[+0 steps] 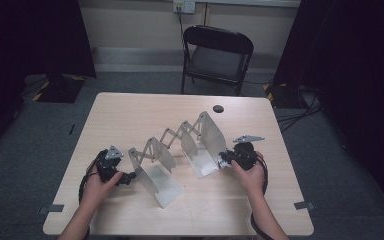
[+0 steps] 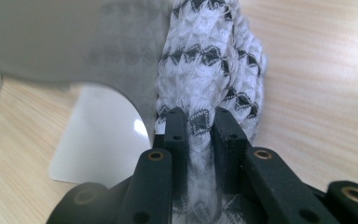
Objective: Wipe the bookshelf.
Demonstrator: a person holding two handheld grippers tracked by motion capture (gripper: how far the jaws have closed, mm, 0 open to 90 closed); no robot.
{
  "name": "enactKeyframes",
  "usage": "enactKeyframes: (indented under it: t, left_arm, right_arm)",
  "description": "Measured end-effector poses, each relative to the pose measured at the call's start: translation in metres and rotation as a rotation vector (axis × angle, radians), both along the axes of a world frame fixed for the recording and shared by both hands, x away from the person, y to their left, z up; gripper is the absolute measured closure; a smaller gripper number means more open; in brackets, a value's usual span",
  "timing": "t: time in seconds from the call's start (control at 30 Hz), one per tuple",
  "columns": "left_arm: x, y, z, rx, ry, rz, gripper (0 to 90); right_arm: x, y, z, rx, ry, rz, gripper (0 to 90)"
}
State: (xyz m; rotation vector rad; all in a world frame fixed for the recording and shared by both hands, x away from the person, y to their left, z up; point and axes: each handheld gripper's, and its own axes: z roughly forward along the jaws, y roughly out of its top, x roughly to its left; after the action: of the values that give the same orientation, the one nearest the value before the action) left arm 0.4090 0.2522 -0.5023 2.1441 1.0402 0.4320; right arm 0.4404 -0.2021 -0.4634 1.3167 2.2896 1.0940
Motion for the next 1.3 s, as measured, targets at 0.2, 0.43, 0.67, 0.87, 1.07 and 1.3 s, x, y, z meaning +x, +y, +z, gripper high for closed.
enactKeyframes:
  t: [0.2,0.43,0.67,0.87,1.07,1.3]
  left_arm:
    - [0.000,0.000,0.000,0.000,0.000,0.001,0.1]
    - [0.000,0.000,0.000,0.000,0.000,0.000,0.1]
    - [0.000,0.000,0.000,0.000,0.000,0.001,0.1]
    - [0.000,0.000,0.000,0.000,0.000,0.001,0.1]
    - [0.000,0.000,0.000,0.001,0.000,0.000,0.1]
    - [0.000,0.000,0.000,0.000,0.000,0.000,0.1]
  right_arm:
    - [-0.003,0.000,-0.016,-0.023,0.021,-0.003,77.7]
    - [-0.004,-0.002,-0.020,-0.018,0.018,-0.007,77.5]
    - [-0.005,-0.011,0.000,-0.033,0.002,-0.024,77.6]
    - [-0.004,-0.021,0.032,-0.028,-0.035,-0.029,77.7]
    - [-0.004,-0.018,0.063,-0.016,-0.082,-0.023,77.6]
    - [-0.001,-0.009,0.090,-0.024,-0.122,-0.013,77.7]
